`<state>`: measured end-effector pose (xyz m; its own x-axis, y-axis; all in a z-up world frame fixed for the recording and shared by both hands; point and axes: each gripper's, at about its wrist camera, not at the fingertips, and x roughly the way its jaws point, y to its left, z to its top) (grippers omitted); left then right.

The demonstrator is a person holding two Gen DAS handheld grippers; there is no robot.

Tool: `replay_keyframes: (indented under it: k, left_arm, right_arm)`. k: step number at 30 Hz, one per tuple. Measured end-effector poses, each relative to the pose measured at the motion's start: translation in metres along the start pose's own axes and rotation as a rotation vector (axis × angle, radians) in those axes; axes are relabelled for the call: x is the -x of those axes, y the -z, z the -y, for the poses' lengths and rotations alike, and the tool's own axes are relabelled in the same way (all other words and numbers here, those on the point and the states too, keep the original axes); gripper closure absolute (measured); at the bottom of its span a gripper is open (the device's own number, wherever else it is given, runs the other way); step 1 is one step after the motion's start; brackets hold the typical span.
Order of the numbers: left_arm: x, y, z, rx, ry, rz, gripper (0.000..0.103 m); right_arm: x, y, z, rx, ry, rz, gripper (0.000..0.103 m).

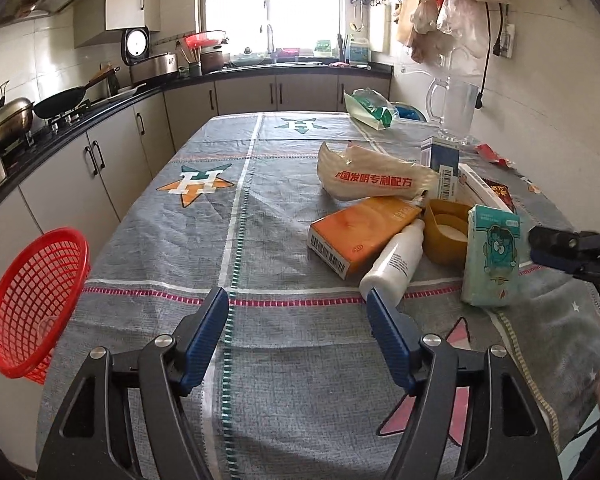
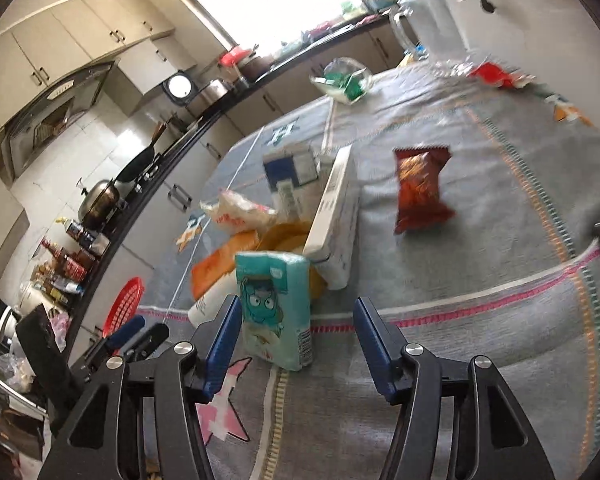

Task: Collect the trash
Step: 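Move both grippers to the table and grasp the teal tissue pack with the right gripper, then grasp the white spray bottle with the left gripper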

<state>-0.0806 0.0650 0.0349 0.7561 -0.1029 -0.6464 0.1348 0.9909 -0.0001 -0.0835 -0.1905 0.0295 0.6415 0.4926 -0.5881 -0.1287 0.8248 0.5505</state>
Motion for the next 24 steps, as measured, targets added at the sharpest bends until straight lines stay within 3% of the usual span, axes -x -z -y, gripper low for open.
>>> replay_keyframes:
  k: [7,9,10,11,13,21,24]
  left_arm:
    - [-0.003,-0.001,-0.003,0.009,0.028,-0.020,0.032]
    - [-0.003,-0.001,-0.003,0.007,0.038,-0.026,0.032]
    - [-0.004,-0.002,-0.002,0.005,0.041,-0.030,0.032]
    - [-0.005,-0.002,-0.002,0.002,0.045,-0.034,0.032]
    - [-0.006,-0.005,0.000,0.001,0.063,-0.041,0.032]
    - [-0.019,-0.019,0.028,-0.089,0.149,-0.085,0.033]
    - [-0.025,-0.021,0.042,-0.142,0.166,-0.116,0.058]
  right_arm:
    - [-0.035,0.000,-0.019,0.071,0.014,-0.059,0.038]
    - [-0.042,0.003,-0.021,0.076,-0.001,-0.079,0.053]
    - [-0.043,0.004,-0.022,0.086,0.000,-0.084,0.073]
    - [-0.043,0.006,-0.022,0.096,-0.002,-0.091,0.082]
    - [-0.039,0.008,-0.023,0.109,-0.020,-0.076,0.089]
    - [-0.008,0.006,-0.017,0.090,-0.047,0.005,0.090]
    - [-0.001,0.007,-0.013,0.083,-0.049,0.019,0.090]
